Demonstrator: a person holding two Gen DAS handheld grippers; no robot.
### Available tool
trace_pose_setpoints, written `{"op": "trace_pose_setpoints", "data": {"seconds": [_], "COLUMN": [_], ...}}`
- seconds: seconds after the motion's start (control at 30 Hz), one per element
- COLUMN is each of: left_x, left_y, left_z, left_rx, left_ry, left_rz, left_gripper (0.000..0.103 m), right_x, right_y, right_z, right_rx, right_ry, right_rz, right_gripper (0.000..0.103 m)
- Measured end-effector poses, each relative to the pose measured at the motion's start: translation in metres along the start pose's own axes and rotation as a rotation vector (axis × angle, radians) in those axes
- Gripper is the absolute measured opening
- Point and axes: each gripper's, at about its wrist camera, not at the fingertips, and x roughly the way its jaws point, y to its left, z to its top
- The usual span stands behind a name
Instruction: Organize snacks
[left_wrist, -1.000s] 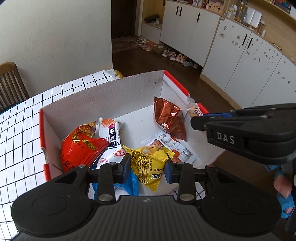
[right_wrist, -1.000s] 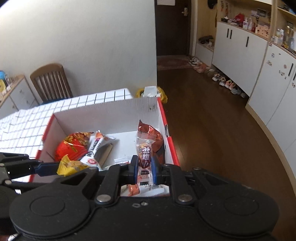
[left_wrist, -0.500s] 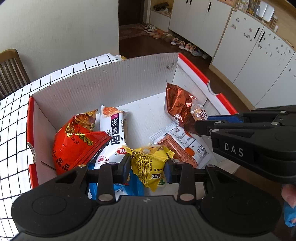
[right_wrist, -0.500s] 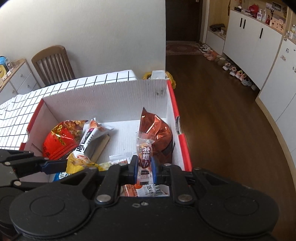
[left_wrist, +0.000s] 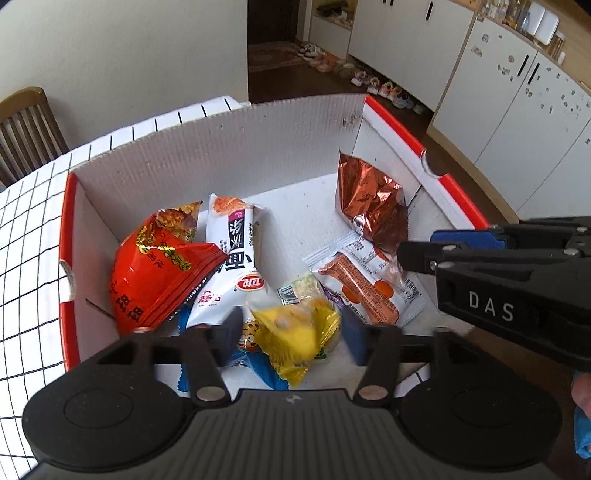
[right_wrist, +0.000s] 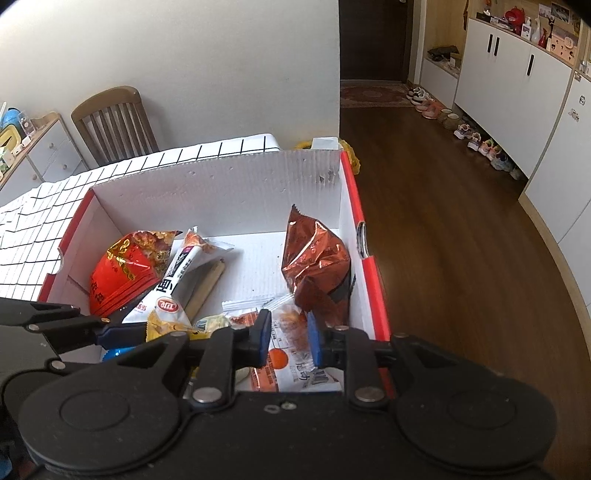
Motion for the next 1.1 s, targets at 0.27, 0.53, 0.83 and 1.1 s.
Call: {"op": "trace_pose_setpoints", "data": {"seconds": [0.27, 0.53, 0.83, 1.1], "left_x": [-0.023, -0.050, -0.085, -0.119], "left_y": [0.004, 0.007, 0.016, 0.030], "left_z": [-0.006, -0.014, -0.024, -0.035], "left_rx": [-0.023, -0.030, -0.026, -0.013], "left_ry": [-0.054, -0.111, -0.180, -0.251], "left_rz": [0.003, 0.018, 0.018, -0.010], "left_gripper": [0.067, 0.067, 0.073, 0.077], "right_x": [-0.012, -0.033, -0.066, -0.102], "right_y": [-0.002, 0.002, 0.012, 0.027], "right_z": [-0.007, -0.010, -0.013, -0.020], "right_rx": [0.013, 0.006, -0.013, -0.031], "right_ry": [-0.015, -0.050, -0.116, -0.192], "right_rz": [0.004, 0.016, 0.040, 0.044], "right_gripper": [0.032, 0.049, 0.063, 0.073]}}
